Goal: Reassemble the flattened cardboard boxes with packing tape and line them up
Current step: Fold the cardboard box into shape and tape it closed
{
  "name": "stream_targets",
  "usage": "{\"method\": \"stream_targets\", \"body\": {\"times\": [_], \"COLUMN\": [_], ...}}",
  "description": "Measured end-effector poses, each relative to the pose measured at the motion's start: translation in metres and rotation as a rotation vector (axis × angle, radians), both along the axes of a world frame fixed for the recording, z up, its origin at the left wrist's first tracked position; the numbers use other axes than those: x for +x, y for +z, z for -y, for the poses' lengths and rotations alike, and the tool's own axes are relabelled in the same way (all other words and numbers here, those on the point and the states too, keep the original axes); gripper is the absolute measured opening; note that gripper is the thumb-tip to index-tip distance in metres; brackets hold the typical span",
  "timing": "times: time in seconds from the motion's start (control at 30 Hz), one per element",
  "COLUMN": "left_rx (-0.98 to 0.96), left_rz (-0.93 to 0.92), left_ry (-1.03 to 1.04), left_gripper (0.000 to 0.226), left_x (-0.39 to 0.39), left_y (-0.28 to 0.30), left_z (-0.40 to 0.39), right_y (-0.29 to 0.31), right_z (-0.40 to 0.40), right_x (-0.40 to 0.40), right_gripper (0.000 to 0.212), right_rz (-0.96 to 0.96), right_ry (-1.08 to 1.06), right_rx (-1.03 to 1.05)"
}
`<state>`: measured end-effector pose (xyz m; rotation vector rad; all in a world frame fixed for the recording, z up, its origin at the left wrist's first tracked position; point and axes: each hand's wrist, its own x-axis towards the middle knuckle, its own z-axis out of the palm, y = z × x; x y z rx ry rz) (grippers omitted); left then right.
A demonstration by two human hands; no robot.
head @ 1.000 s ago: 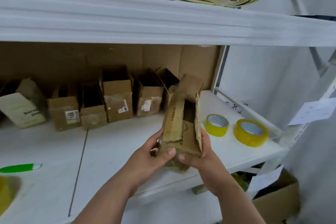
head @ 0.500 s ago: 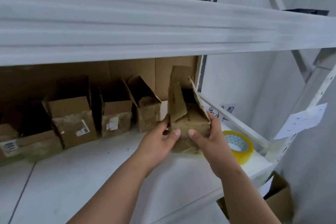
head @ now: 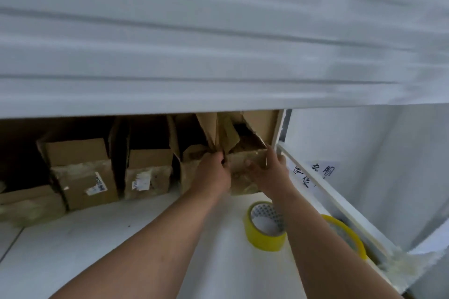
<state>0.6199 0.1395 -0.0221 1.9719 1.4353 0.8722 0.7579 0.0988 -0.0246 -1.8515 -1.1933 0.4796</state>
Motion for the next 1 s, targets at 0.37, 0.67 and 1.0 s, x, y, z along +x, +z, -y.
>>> {"method": "stream_targets", "body": {"times": [0.37, 0.67, 1.0], "left_rx": [0.066, 0.209, 0.338], "left_rz": [-0.495, -0.864, -0.880], "left_ry": [-0.046, 0.131, 0.144], "left_gripper": [0.075, 0.079, 0.068], "left_x": [0.013, 0.012, -0.071], "left_y": [-0.032, -0.017, -0.028], "left_z": [0.008, 0.012, 0.036], "right_y": [-0.031, -0.032, -0.032], "right_z": [-0.031, -0.043, 0.007], "right_x": [0.022, 0.021, -0.034], "right_gripper": [0.057, 0.098, 0.075], "right_rz": [0.010, 0.127, 0.665], "right_ry": [0.204, 0.372, 0.276], "right_rx": [-0.080, -0.174, -0.028]}}
